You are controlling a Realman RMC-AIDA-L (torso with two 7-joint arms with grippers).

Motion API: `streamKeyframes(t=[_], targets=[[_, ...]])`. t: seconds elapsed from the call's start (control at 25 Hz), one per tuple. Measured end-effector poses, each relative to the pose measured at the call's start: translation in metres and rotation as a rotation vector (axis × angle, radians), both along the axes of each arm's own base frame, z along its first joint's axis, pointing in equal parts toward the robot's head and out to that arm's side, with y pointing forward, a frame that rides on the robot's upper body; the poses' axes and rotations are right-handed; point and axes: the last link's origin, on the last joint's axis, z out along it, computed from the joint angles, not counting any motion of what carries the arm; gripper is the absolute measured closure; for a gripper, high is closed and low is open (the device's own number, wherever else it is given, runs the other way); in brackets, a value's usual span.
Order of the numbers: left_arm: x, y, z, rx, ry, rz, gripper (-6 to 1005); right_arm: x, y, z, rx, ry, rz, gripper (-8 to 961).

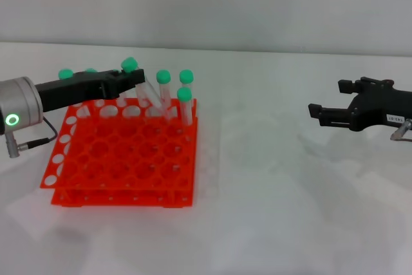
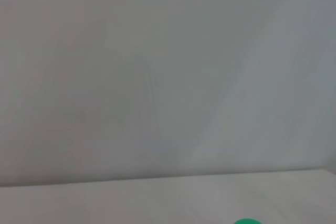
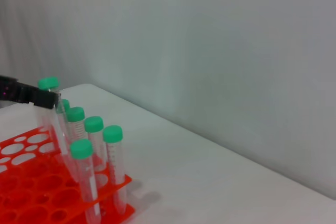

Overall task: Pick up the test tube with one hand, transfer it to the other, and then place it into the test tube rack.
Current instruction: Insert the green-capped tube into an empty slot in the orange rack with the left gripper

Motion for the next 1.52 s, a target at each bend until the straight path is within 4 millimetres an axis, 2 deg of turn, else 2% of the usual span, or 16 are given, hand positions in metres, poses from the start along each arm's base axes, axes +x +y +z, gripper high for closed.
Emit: streamKeyframes(t=[0.96, 1.52], targets=[[-0.002, 0.0007, -0.0043, -0.016, 0.013, 0.018, 749, -0.0009, 0.0036, 0.0031, 0.013, -0.007, 0.002, 95], [-0.0073, -0.0061, -0.0033, -0.027, -0.003, 0.031, 743, -0.0021, 0.0051, 0.0041, 0.016, -0.005, 0.002, 95]])
